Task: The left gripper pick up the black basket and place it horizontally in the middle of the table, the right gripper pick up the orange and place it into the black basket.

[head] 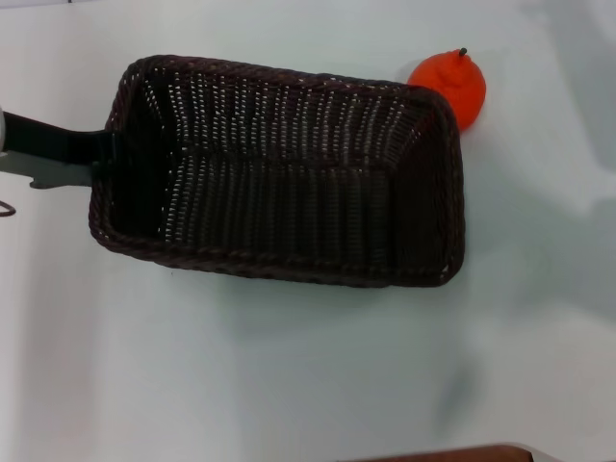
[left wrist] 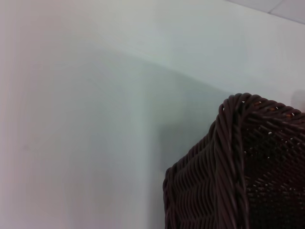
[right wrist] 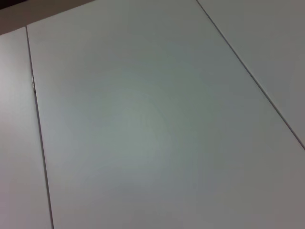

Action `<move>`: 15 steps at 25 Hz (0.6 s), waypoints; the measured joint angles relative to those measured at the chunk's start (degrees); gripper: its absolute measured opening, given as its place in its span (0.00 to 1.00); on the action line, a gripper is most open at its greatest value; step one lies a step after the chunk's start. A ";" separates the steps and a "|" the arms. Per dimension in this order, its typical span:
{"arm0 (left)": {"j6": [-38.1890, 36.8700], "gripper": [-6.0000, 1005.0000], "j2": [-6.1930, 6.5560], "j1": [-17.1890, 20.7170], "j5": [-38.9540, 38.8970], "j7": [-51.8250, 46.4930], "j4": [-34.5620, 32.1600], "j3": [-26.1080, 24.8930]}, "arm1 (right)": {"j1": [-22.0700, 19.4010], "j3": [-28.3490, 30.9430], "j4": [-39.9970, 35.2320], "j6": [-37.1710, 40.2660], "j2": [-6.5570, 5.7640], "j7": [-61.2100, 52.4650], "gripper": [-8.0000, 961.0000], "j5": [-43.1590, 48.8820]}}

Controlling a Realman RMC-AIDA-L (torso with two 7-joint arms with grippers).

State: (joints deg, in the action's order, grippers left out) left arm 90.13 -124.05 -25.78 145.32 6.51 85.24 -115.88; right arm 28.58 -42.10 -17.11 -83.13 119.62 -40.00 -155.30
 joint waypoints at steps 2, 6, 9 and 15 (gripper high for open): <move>-0.30 0.16 0.07 0.10 0.11 -0.13 -0.04 -0.18 | -0.13 0.00 0.01 -0.22 0.00 -0.07 0.85 0.00; -1.11 0.16 0.14 0.34 0.26 -0.40 -0.42 -0.74 | -0.58 0.00 0.04 -0.66 0.00 -0.92 0.85 0.00; -1.59 0.16 0.18 0.50 0.75 -0.44 -0.68 -1.17 | -0.64 0.00 0.04 -0.78 0.00 -1.09 0.84 0.00; 1.47 0.16 0.70 0.57 1.83 0.00 -0.30 -1.43 | -0.75 0.00 0.04 -1.29 0.00 -1.40 0.84 0.00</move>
State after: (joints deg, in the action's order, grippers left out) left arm 91.60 -123.35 -25.21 147.15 6.50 84.94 -117.30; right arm 27.83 -42.10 -17.07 -84.42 119.62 -41.40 -155.30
